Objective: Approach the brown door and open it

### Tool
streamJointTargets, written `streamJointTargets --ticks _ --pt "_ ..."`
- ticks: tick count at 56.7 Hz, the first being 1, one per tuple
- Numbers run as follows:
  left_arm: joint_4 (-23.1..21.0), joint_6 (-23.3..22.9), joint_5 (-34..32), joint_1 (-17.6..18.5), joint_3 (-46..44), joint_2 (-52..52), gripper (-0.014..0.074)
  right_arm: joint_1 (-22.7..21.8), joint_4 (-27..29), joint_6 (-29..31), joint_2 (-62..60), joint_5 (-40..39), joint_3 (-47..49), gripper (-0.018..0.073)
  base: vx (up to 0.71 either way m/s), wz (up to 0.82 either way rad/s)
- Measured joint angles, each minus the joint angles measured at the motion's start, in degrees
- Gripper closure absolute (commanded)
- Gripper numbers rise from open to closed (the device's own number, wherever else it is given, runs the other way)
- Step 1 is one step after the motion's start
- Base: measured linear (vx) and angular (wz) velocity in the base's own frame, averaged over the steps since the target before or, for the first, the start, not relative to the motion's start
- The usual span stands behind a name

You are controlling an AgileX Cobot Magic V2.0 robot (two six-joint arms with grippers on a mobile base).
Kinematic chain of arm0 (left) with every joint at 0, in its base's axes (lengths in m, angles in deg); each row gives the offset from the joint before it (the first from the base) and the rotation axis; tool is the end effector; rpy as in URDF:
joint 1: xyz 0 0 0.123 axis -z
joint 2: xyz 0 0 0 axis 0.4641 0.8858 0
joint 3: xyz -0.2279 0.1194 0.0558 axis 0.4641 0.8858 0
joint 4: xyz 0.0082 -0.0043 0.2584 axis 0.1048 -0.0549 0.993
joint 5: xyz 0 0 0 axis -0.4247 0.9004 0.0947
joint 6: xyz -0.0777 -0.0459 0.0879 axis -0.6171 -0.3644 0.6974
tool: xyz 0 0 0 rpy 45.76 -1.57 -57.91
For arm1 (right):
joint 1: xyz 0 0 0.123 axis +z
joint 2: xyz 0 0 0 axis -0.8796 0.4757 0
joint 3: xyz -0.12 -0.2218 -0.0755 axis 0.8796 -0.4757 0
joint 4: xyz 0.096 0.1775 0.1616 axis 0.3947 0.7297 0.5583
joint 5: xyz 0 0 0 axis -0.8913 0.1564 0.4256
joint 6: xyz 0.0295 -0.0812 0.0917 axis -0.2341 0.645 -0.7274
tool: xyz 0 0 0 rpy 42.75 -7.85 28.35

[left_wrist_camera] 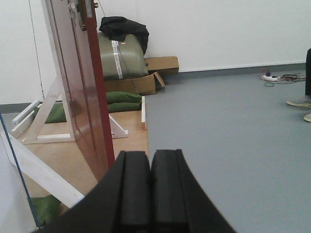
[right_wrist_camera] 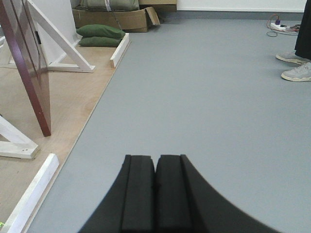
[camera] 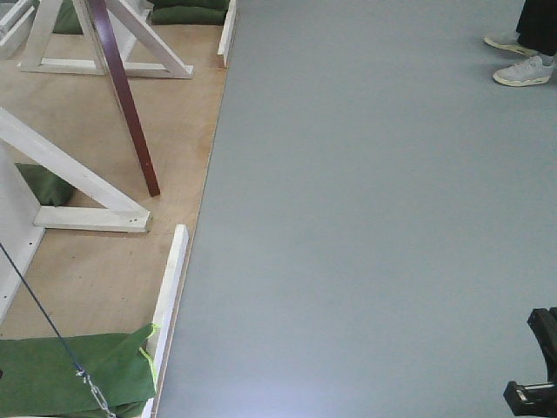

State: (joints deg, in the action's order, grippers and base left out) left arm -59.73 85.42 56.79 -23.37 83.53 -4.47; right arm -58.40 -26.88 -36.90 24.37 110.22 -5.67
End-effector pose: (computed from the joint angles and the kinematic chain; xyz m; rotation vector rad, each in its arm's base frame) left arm 0.1199 -0.0108 0.1919 0.0523 1.6226 -0.0878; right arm 0.1142 0.0097 0.1584 -0.0635 1.8820 0.0675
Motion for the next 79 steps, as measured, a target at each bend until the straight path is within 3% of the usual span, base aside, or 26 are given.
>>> streamJointTargets --ticks 79 --pt "0.00 0.00 0.00 0.00 0.00 0.00 0.0600 0.00 0.00 0.00 0.00 0.00 0.00 0.0559 0.13 -0.02"
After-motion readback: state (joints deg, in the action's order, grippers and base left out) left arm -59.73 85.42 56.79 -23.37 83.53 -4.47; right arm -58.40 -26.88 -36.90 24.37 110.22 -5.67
